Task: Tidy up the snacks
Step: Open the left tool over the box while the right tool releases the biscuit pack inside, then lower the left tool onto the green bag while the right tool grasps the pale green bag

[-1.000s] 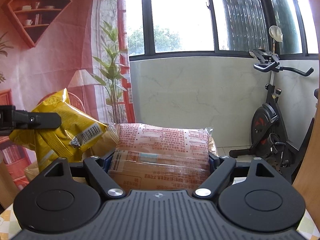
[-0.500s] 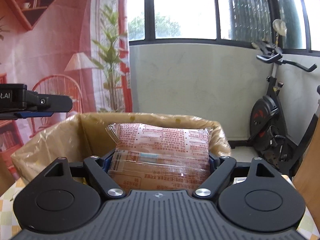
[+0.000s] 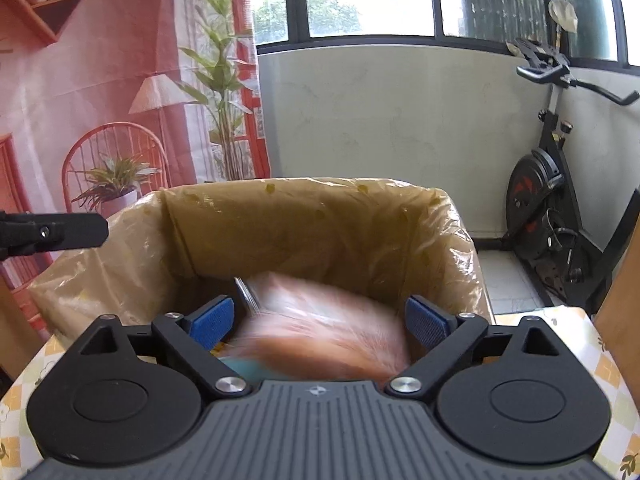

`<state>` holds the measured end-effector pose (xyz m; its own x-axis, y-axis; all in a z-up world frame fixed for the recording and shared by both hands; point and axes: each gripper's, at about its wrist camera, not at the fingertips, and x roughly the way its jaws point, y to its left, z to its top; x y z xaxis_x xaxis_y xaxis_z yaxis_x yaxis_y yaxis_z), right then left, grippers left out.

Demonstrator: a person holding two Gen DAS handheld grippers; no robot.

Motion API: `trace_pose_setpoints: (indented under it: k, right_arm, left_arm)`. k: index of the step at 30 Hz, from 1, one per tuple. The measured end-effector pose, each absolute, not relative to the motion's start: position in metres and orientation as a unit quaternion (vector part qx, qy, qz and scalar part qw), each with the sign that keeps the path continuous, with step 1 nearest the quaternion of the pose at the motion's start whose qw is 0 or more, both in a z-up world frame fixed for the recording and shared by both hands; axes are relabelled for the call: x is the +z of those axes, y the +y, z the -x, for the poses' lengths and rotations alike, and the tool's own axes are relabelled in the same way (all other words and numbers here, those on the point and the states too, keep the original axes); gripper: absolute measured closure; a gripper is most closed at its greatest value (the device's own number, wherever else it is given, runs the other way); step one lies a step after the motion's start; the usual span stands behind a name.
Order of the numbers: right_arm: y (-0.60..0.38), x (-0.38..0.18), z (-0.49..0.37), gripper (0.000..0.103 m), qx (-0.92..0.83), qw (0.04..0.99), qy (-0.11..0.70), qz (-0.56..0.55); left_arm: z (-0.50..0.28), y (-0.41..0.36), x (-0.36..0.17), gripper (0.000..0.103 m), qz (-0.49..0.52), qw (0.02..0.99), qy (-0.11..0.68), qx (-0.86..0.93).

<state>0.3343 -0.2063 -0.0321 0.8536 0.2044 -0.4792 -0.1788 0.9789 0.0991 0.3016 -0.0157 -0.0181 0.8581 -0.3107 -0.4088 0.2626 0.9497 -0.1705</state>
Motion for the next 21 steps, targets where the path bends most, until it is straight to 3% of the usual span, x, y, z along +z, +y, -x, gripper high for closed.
trace_pose_setpoints:
  k: [9, 12, 21]
  right_arm:
    - [-0.210, -0.030, -0.304, 0.007, 0.095, 0.965, 0.240, -0.047]
    - [-0.211, -0.029, -0.288, 0.006, 0.095, 0.968, 0.229, -0.049]
    - [-0.206, -0.026, -0.249, 0.006, 0.097, 0.975, 0.197, -0.045]
  left_arm:
    - [-0.273, 0.001, -0.024, 0.032, 0.050, 0.961, 0.236, -0.138]
    - [-0.261, 0.008, -0.028, 0.020, 0.053, 0.960, 0.235, -0.145]
    - [-0.238, 0.020, -0.046, 0.020, 0.071, 0.951, 0.261, -0.151]
